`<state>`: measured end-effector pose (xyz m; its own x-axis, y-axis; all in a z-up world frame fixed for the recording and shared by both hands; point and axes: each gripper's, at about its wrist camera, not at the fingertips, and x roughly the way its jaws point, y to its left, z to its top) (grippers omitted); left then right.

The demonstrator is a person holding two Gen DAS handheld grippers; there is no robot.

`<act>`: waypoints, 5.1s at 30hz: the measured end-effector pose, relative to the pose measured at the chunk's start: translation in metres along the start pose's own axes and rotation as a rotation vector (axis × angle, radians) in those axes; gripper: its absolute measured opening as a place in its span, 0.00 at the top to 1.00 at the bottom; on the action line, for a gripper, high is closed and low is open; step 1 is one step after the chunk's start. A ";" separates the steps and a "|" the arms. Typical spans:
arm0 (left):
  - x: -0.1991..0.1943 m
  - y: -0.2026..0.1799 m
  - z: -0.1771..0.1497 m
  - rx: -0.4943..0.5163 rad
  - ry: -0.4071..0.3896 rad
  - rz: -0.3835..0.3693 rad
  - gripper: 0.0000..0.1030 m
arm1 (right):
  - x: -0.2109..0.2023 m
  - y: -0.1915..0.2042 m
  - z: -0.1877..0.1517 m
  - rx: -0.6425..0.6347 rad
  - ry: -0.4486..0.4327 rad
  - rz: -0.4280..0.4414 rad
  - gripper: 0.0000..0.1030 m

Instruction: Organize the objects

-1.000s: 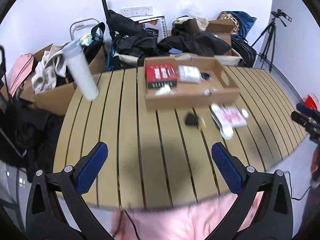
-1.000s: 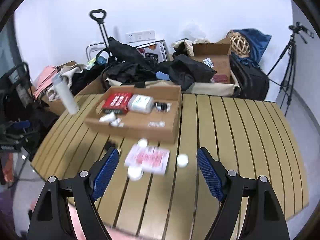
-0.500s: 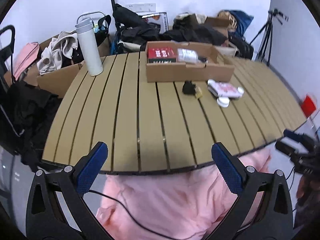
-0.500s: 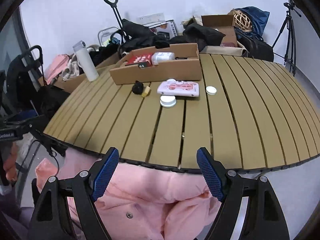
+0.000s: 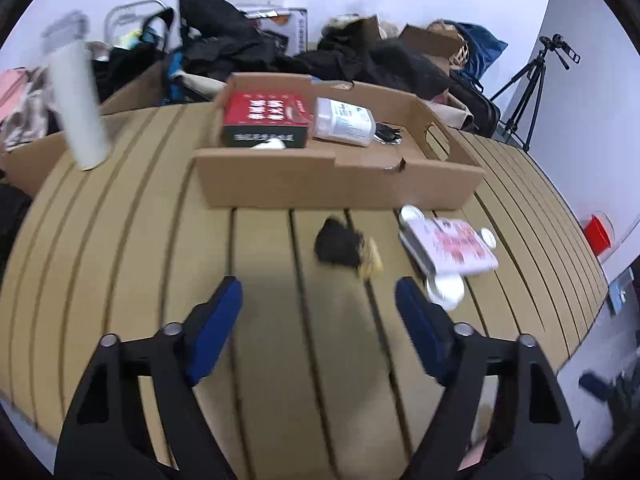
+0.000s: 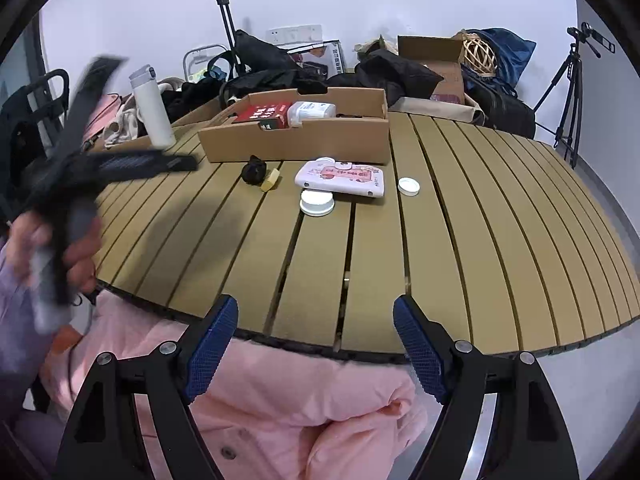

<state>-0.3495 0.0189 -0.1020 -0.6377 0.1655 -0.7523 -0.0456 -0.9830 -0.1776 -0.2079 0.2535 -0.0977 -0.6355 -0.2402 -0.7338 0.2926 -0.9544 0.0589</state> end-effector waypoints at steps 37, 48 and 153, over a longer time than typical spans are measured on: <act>-0.101 0.053 -0.036 -0.108 -0.070 -0.067 0.88 | 0.135 0.066 0.110 -0.152 0.059 0.048 0.75; -0.211 0.004 -0.070 -0.019 -0.088 -0.071 0.88 | -0.060 0.033 0.052 -0.098 -0.086 0.066 0.75; -0.304 -0.034 -0.037 0.061 -0.048 0.099 0.00 | -0.209 -0.079 0.047 -0.087 -0.002 -0.094 0.22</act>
<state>-0.1254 0.0046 0.1096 -0.6774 0.0650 -0.7327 -0.0266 -0.9976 -0.0639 -0.1322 0.3711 0.0831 -0.6646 -0.1508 -0.7319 0.2923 -0.9538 -0.0688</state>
